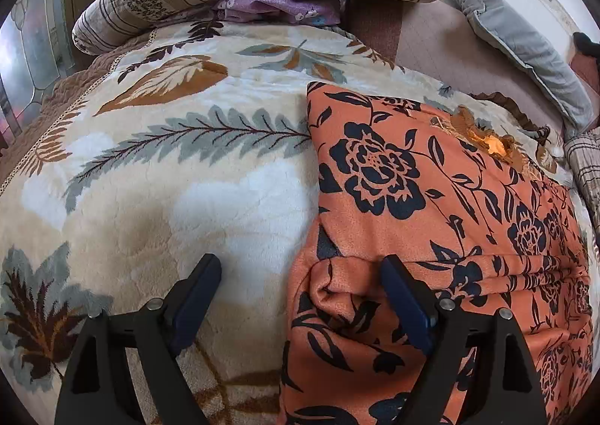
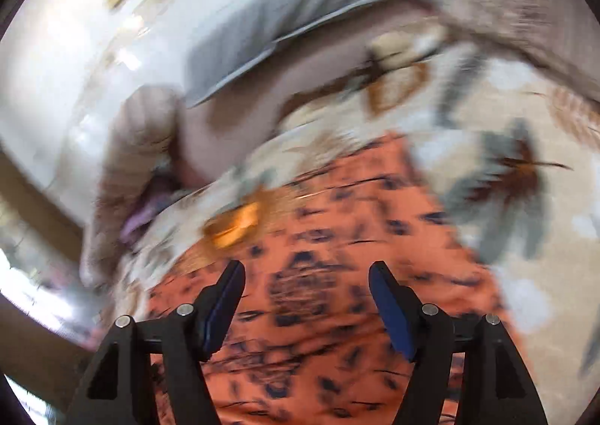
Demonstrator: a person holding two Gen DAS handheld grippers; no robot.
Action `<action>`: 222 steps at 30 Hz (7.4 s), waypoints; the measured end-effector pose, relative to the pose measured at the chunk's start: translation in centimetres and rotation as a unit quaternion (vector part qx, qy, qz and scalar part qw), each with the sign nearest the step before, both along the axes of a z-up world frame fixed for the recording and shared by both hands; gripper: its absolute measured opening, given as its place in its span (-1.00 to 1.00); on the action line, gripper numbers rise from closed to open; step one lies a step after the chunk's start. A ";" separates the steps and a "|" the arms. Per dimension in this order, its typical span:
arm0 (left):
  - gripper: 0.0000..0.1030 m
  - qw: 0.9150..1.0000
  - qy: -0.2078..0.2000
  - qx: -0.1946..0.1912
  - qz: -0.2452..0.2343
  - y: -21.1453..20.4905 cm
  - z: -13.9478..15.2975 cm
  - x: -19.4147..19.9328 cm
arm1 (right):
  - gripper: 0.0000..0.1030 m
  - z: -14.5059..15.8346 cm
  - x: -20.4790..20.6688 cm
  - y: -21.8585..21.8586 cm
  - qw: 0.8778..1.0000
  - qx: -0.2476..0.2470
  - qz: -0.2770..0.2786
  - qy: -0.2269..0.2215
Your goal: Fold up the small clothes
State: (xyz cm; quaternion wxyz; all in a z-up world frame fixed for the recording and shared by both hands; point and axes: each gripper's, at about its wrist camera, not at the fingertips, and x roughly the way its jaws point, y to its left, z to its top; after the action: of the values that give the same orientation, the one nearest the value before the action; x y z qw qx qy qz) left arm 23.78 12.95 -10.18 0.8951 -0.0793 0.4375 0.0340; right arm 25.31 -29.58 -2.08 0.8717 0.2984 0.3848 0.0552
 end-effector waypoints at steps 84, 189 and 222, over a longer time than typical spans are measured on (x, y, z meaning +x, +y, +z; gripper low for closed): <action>-0.84 0.987 0.101 -0.119 -0.037 3.2 3.2 -24.7 | -0.69 -5.5 -24.1 -11.0 0.975 0.067 0.109 0.183; -0.76 0.986 0.040 -0.120 0.106 3.6 5.3 -19.0 | -0.53 -8.1 -20.4 -7.2 0.986 0.111 -0.012 0.124; 0.21 0.997 0.049 -0.033 -0.041 -3.7 2.9 -13.1 | 0.37 -9.6 -0.6 -12.4 0.984 0.148 -0.009 0.101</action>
State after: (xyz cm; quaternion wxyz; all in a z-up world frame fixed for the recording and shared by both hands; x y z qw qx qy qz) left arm 10.66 9.23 -7.30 0.8700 -0.0890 0.4847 -0.0131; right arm 24.71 -41.94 -11.68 0.7750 0.4316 0.4558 0.0737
